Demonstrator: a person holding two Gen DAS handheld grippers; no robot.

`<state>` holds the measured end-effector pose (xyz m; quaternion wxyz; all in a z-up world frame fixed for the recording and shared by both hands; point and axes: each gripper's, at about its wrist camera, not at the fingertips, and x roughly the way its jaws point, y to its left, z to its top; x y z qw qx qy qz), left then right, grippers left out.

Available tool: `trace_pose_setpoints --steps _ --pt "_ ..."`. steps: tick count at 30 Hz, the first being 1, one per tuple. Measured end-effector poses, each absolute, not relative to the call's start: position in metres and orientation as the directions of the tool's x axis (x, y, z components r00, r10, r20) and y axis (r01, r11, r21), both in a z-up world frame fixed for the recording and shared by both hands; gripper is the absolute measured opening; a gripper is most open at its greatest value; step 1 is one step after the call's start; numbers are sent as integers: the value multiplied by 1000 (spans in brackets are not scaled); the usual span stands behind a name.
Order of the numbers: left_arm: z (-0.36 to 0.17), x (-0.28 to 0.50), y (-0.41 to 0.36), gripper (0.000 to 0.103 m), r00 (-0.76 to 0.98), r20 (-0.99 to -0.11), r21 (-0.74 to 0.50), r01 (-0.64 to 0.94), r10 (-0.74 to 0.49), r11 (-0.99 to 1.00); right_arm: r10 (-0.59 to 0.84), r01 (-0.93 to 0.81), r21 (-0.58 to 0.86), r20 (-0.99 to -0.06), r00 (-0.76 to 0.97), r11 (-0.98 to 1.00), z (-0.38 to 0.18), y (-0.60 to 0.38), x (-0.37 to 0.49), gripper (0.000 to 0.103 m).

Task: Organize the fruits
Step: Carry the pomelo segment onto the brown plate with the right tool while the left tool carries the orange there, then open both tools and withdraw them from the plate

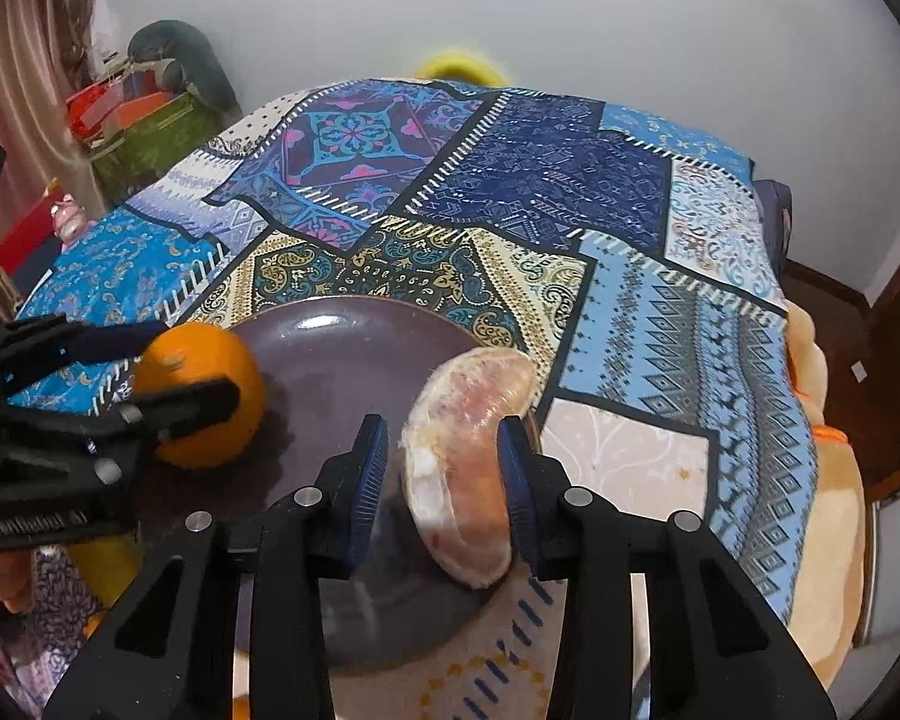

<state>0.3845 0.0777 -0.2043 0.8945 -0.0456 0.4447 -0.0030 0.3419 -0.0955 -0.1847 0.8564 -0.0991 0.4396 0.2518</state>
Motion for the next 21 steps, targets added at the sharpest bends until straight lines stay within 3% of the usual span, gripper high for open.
trace_pose_setpoints --steps 21 --pt "-141 272 75 72 689 -725 -20 -50 20 999 370 -522 15 -722 584 853 -119 -122 232 62"
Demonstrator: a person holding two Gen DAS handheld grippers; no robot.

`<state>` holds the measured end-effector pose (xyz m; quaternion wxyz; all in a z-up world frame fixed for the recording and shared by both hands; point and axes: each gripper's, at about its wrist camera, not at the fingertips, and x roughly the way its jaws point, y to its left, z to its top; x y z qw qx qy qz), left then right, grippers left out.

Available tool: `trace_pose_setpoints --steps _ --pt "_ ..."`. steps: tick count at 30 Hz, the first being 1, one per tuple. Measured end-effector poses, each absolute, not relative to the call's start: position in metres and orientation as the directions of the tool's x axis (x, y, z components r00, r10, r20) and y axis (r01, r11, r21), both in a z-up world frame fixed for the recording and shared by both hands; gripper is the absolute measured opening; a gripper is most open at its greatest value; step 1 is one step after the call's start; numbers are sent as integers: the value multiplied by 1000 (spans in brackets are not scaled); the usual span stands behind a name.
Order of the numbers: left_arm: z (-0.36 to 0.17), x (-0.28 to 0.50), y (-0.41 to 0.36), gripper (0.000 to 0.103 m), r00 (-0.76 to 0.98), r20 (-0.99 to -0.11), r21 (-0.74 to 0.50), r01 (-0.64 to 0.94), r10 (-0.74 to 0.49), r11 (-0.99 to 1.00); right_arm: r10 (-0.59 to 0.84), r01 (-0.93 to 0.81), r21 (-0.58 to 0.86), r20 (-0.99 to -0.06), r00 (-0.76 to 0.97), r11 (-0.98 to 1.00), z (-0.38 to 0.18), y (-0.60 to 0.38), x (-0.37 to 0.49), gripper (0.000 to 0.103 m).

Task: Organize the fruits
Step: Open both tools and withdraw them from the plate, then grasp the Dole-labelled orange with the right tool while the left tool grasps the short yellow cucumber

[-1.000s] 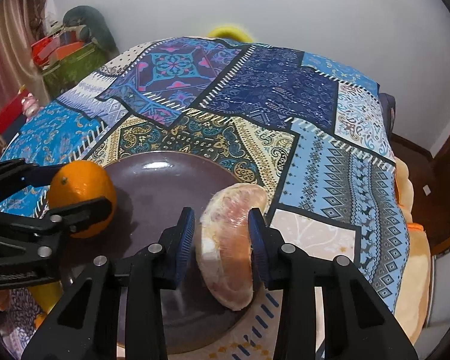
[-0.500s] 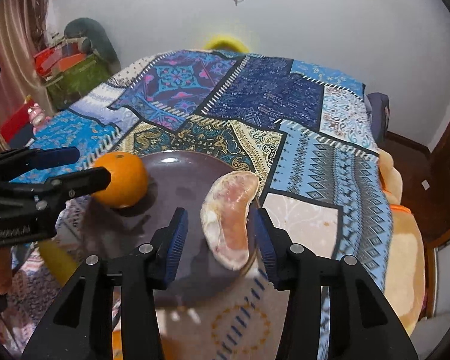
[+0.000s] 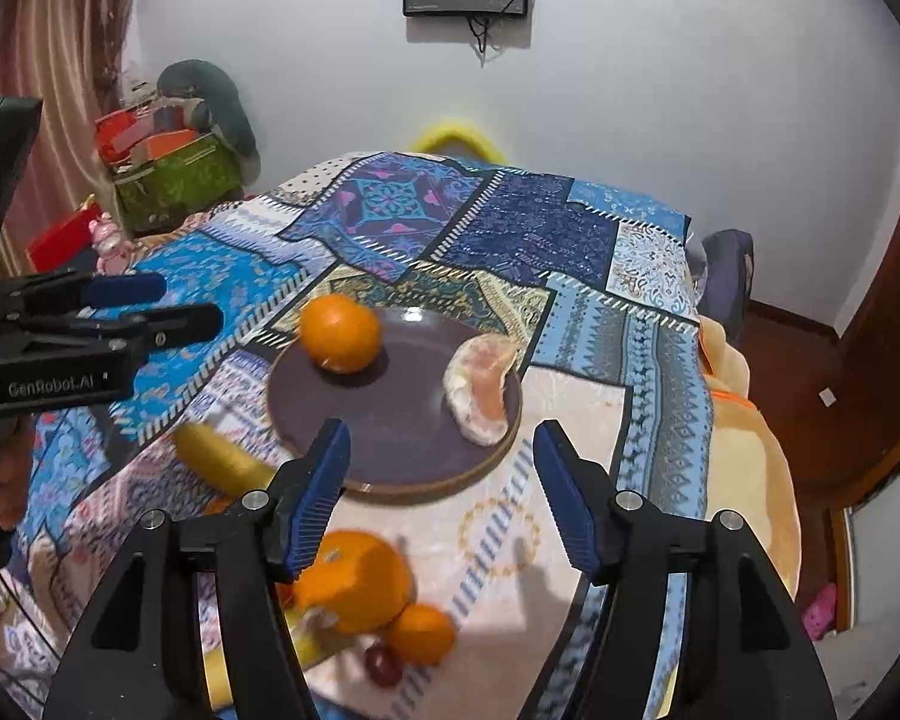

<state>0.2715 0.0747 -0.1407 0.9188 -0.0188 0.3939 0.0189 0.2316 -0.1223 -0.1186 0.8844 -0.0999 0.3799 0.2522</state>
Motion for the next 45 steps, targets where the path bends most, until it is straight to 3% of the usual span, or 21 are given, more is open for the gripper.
trace_pose_setpoints --steps 7,19,23,29,31,32,42,45 --pt "-146 238 83 79 688 -725 -18 -62 29 998 377 -522 56 -757 533 851 -137 -121 210 62" --pt "-190 226 89 80 613 -790 -25 -68 22 997 359 -515 110 -837 414 850 -190 -113 209 63" --pt "-197 227 85 80 601 -799 -28 -55 11 998 379 -512 140 -835 399 847 -195 -113 212 69" --pt "-204 227 81 80 588 -809 -37 -50 -1 998 378 -531 133 -842 385 837 -202 -106 212 70" --pt "-206 228 80 80 581 -814 -49 -50 -10 998 375 -537 118 -836 400 836 -202 -104 208 68" --pt "-206 228 80 80 578 -816 -52 -50 -13 997 384 -537 129 -835 394 833 -201 -105 209 61" --pt "-196 217 53 80 600 -797 -73 21 -71 997 398 -499 155 -811 428 853 -185 -120 206 59" --pt "-199 217 42 75 585 -805 -88 45 -97 995 395 -481 145 -788 472 865 -170 -134 201 59"
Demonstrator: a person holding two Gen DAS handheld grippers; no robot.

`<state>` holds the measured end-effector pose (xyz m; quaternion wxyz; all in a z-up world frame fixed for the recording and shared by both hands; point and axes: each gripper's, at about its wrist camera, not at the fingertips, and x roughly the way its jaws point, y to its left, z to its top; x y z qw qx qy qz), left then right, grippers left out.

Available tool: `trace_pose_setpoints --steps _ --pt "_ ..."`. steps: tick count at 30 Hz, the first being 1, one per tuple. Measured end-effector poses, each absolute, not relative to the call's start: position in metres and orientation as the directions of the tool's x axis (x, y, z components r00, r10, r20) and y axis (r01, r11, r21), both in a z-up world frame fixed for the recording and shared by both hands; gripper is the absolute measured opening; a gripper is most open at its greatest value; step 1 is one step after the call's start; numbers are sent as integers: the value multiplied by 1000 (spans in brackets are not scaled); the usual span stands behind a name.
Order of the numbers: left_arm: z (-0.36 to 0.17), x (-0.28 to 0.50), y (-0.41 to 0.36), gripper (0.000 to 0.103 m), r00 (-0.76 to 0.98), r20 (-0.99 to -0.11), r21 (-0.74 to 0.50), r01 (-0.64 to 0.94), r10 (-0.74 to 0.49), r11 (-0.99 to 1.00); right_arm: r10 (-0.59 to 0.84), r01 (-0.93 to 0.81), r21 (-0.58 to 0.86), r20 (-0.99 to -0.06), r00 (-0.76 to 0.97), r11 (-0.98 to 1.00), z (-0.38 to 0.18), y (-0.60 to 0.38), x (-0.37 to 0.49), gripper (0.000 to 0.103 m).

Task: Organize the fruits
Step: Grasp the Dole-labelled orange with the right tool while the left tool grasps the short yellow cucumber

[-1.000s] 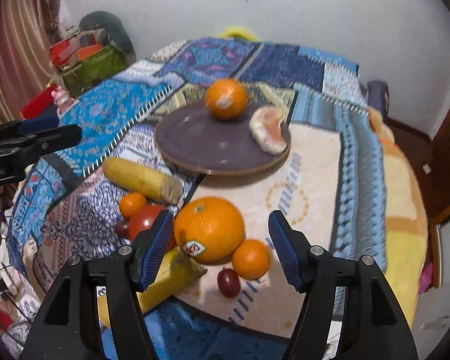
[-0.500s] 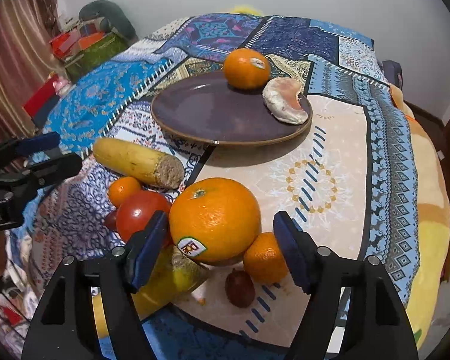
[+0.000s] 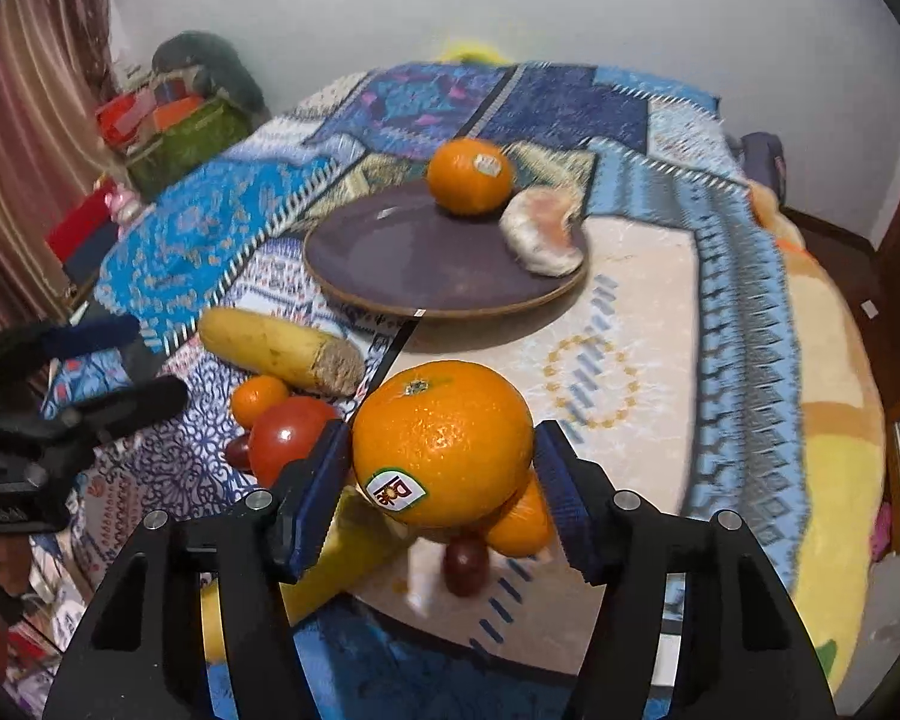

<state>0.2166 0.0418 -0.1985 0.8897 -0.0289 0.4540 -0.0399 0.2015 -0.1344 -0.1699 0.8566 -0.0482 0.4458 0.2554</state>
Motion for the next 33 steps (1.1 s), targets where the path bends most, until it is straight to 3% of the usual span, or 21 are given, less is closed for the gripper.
trace_pose_setpoints --steps 9,13,21,27,33 --pt "-209 207 -1 70 528 -833 -118 123 -165 985 342 -421 103 -767 543 901 -151 -181 181 59" --pt "-220 205 -14 58 484 -856 -128 140 -180 982 339 -397 121 -770 541 910 -153 -198 171 59" --pt "-255 212 -29 43 378 -904 -164 122 -198 979 358 -386 150 -755 550 910 -151 -212 158 59" --pt "-256 222 -44 43 390 -906 -124 133 -167 983 368 -384 168 -756 542 908 -156 -216 155 59" --pt "-253 224 -46 34 411 -899 -106 137 -154 985 374 -375 185 -759 533 908 -160 -219 155 59"
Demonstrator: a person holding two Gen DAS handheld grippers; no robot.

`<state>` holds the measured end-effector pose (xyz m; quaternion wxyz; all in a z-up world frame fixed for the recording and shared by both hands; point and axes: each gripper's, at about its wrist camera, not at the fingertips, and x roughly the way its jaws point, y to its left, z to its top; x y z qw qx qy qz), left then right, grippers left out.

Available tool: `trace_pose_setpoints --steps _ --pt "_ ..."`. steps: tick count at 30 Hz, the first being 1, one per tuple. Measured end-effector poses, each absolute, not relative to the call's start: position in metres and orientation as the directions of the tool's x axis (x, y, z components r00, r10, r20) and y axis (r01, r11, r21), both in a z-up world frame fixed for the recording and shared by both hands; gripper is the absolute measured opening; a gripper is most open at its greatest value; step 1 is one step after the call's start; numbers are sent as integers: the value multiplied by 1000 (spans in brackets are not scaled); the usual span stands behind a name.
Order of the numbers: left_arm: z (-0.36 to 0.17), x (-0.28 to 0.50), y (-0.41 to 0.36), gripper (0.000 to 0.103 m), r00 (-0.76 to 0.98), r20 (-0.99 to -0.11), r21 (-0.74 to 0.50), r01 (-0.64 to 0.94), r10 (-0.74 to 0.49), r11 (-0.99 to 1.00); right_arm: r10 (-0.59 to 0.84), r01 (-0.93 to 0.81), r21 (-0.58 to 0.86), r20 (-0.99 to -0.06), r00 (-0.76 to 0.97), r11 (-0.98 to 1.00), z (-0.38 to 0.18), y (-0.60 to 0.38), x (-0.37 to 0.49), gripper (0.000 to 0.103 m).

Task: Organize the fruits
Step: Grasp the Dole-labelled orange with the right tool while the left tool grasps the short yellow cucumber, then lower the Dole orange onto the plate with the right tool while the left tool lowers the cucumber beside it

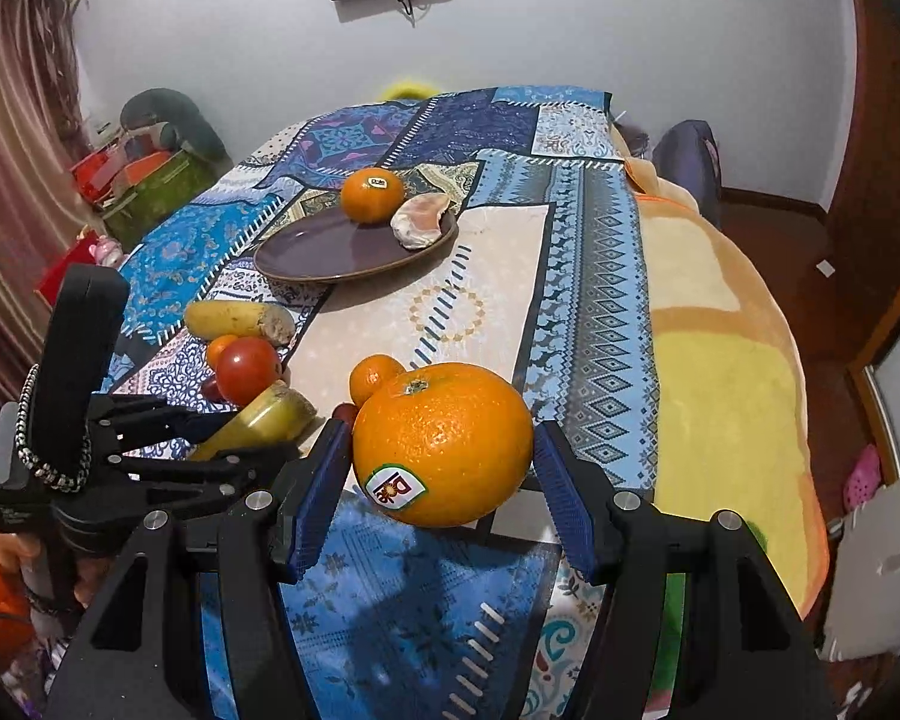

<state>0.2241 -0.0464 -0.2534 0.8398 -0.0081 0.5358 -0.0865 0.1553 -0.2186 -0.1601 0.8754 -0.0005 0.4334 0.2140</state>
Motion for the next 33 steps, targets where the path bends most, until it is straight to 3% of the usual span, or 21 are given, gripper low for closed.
trace_pose_setpoints --steps 19,33 --pt "-160 207 -2 34 605 -768 -169 122 -209 978 365 -401 132 -722 588 907 -134 -196 174 59" --pt "-121 245 28 34 705 -696 -114 81 -138 990 395 -425 131 -675 624 896 -117 -166 212 59"
